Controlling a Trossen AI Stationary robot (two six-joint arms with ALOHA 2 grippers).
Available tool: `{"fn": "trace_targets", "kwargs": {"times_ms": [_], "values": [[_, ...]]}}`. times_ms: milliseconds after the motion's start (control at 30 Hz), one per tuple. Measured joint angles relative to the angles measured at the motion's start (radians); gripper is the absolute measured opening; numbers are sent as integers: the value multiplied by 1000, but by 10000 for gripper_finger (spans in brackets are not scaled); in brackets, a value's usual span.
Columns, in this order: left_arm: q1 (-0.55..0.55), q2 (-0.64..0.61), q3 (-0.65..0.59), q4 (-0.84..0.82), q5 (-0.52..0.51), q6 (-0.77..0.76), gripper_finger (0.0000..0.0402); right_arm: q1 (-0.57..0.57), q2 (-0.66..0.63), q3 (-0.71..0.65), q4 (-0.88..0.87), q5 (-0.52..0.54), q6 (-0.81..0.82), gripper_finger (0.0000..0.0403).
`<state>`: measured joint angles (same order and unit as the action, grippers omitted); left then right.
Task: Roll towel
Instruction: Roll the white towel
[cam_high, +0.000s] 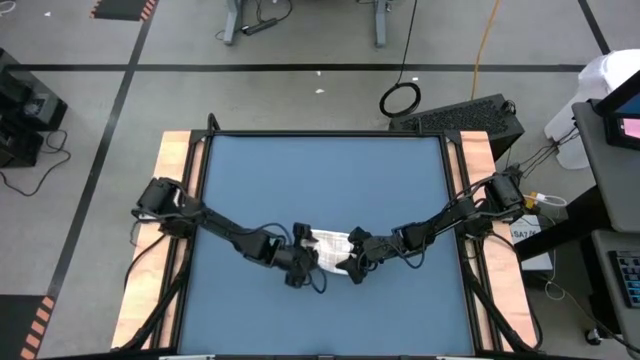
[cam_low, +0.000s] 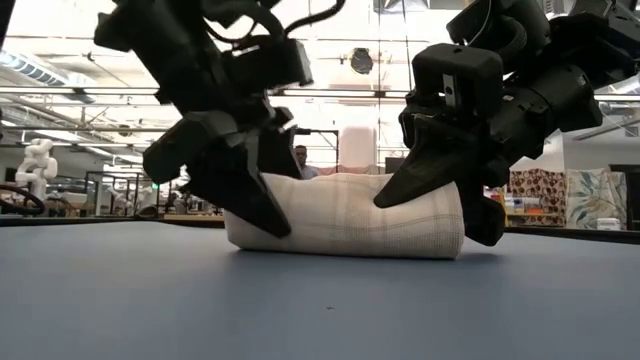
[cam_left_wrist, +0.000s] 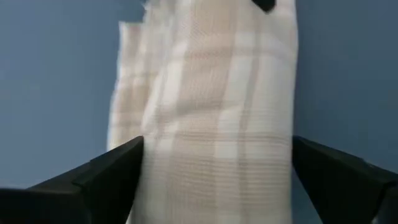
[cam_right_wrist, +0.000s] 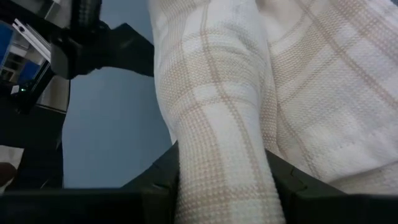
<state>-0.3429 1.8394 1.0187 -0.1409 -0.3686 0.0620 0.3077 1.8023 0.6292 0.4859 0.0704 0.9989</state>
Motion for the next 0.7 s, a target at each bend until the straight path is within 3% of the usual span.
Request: {"fn": "trace_targets", "kwargs": {"times_ms": [200,300,633,700], "values": [[41,43,2,5,47,-1,371,1,0,0,0,0,-17,126],[51,46,2,7,115,0,340,1,0,0,1,12,-16,131],[65,43,3,-4,218,-18,130,3,-18,-2,-8,24,-46,194],[78,36,3,-6,274,-25,122,8,-42,-3,-20,25,-89,209]]}}
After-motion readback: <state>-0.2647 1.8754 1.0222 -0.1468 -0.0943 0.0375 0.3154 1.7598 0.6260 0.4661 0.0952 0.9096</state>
